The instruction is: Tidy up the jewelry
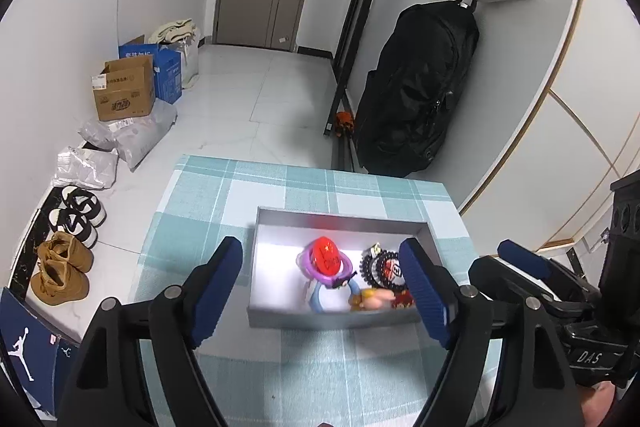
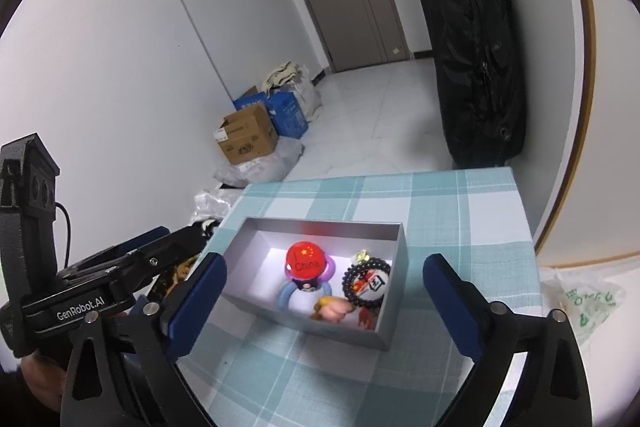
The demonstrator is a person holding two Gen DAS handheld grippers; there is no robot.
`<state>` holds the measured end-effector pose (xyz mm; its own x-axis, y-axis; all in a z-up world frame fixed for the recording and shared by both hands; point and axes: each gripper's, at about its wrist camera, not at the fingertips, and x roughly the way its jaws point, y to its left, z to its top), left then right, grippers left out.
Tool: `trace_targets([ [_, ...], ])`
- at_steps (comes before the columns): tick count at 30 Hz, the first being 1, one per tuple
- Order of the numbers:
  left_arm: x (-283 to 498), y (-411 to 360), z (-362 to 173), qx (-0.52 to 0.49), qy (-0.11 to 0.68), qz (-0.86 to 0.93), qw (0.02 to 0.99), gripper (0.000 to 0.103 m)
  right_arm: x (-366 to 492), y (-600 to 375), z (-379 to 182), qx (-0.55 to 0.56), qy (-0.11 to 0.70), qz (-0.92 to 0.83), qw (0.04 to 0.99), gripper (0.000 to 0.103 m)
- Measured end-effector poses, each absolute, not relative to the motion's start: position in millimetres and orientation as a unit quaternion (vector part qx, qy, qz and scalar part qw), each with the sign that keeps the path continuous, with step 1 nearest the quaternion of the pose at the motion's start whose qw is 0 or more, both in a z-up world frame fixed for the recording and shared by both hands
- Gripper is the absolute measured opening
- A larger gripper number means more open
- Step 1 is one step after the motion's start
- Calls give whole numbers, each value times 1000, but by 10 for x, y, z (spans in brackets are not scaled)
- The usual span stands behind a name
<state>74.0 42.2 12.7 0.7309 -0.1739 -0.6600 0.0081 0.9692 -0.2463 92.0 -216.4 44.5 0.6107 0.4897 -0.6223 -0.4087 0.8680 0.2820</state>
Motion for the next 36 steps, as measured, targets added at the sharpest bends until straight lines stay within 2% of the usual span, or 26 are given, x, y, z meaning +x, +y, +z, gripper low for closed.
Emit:
trace_targets([
  [14,421,405,158,-86,339,-31,936,80,632,-2206,409,21,366,241,899,103],
  [36,366,378,92,-82,351,-23,932,80,568,-2206,439,13,367,242,898,103],
])
